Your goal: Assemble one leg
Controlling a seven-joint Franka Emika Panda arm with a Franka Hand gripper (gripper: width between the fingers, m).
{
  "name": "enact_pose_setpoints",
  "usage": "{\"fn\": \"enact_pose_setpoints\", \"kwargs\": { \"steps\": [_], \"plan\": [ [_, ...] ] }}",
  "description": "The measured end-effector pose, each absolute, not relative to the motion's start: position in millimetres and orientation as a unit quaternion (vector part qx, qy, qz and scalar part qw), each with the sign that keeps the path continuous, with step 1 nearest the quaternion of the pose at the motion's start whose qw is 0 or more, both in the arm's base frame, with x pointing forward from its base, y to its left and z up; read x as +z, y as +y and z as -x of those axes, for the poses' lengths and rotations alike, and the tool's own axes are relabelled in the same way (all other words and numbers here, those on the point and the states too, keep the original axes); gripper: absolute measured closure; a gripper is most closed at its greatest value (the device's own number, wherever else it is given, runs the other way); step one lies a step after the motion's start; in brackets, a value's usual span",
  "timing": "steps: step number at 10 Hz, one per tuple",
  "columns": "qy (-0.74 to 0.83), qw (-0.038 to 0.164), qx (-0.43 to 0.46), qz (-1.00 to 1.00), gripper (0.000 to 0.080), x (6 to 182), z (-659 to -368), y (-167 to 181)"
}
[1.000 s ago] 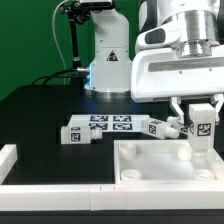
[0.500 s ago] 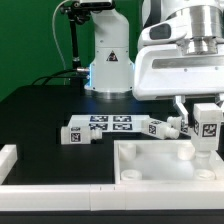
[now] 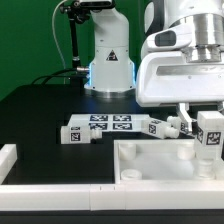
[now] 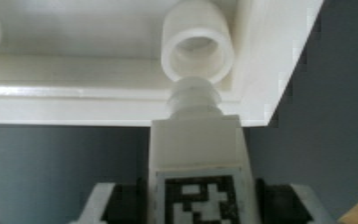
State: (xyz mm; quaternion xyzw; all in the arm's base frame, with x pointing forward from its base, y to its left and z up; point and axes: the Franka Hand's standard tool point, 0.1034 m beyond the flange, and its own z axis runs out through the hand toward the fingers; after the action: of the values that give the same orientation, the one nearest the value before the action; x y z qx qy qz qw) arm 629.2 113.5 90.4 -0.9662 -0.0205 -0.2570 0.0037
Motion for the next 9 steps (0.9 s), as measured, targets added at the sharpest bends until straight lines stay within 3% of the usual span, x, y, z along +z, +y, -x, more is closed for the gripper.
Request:
{"fn": "enact_pose_setpoints", "kwargs": {
  "steps": [9],
  "plan": [
    [-0.026, -0.001, -0.251, 0.968, 0.0515, 76.5, -624.2, 112.6]
  ]
}}
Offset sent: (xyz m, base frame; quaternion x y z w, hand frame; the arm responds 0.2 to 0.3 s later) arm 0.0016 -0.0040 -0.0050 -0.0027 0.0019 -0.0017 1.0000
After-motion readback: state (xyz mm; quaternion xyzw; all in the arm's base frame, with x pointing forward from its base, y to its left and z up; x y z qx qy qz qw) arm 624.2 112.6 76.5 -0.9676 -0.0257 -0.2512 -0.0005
